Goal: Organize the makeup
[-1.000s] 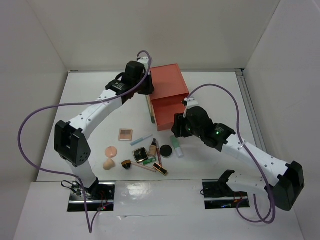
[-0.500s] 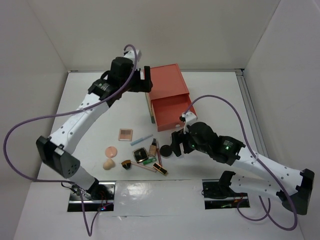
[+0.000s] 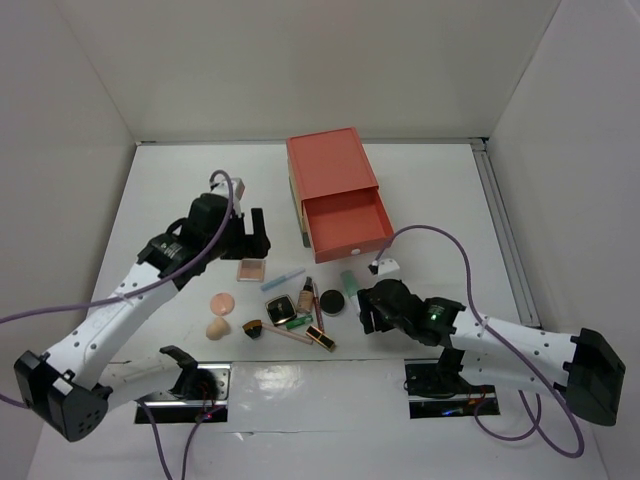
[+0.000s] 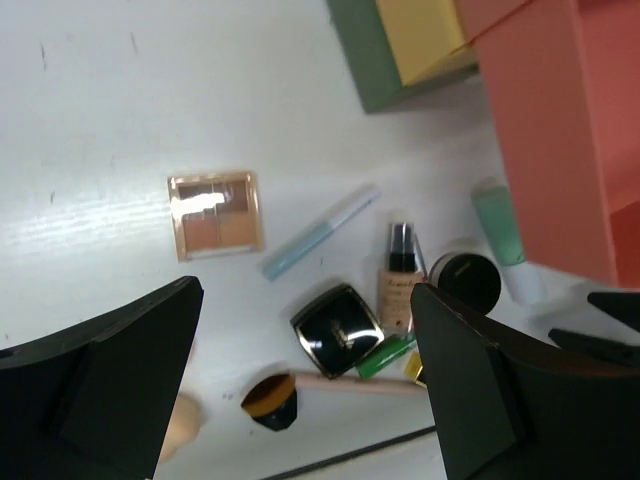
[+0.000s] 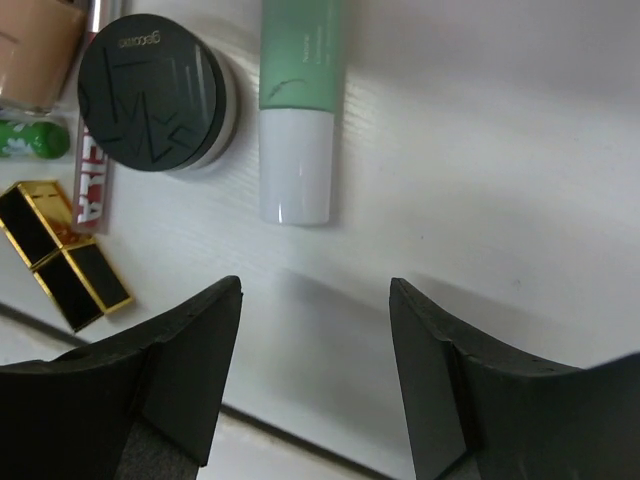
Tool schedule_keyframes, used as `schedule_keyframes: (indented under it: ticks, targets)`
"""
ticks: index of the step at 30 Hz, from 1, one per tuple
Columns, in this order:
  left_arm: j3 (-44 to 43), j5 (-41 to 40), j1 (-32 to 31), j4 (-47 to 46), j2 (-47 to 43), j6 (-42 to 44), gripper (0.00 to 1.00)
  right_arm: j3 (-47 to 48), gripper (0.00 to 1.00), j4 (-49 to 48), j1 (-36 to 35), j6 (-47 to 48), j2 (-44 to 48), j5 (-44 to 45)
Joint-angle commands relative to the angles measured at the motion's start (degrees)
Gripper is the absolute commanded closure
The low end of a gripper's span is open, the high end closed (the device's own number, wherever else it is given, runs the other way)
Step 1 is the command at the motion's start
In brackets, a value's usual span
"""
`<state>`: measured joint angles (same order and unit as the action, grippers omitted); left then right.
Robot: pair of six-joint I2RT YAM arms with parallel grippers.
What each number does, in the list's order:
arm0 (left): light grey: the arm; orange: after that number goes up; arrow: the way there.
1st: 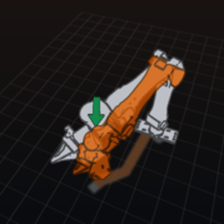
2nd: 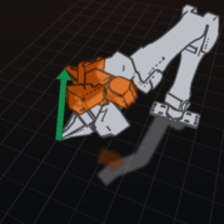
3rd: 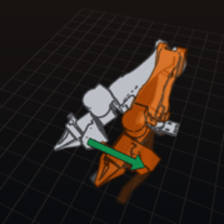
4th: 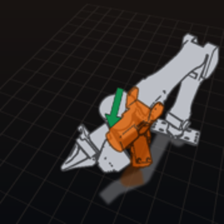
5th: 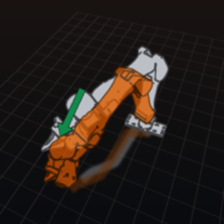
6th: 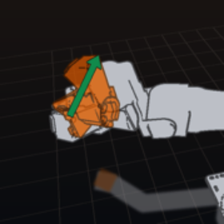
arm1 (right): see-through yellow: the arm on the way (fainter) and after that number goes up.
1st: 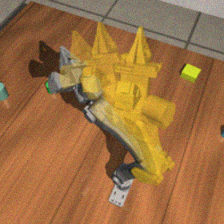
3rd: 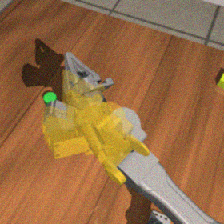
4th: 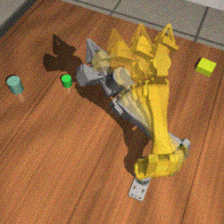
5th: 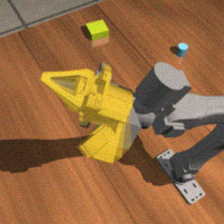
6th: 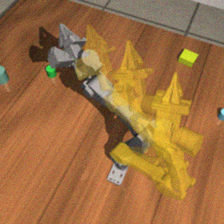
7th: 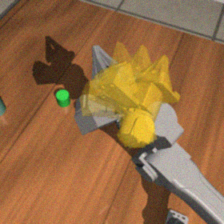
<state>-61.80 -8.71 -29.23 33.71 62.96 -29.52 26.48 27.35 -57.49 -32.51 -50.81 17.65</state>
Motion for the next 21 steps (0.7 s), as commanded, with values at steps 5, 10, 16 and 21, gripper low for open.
schedule_keyframes:
  ticks: [5, 10, 16, 21]
  targets:
    - [6.9, 0.7, -0.3, 2.1, -11.7, -4.4, 0.0, -3.5, 0.32, -18.4, -1.0, 3.9, -3.3, 6.4]
    - [6.9, 0.1, -0.3, 4.3, -14.3, -5.5, 0.0, -3.0, 0.29, -23.5, -1.0, 7.7, -8.6, 6.5]
    - [6.9, -1.0, -0.3, 6.0, -14.8, -6.1, 0.0, -3.0, 0.33, -29.0, -1.0, 8.3, -14.5, 8.4]
    - [5.6, -1.0, -0.3, 6.7, -14.3, -6.1, 0.0, -4.6, 0.43, -32.6, -1.0, 8.8, -17.6, 7.8]
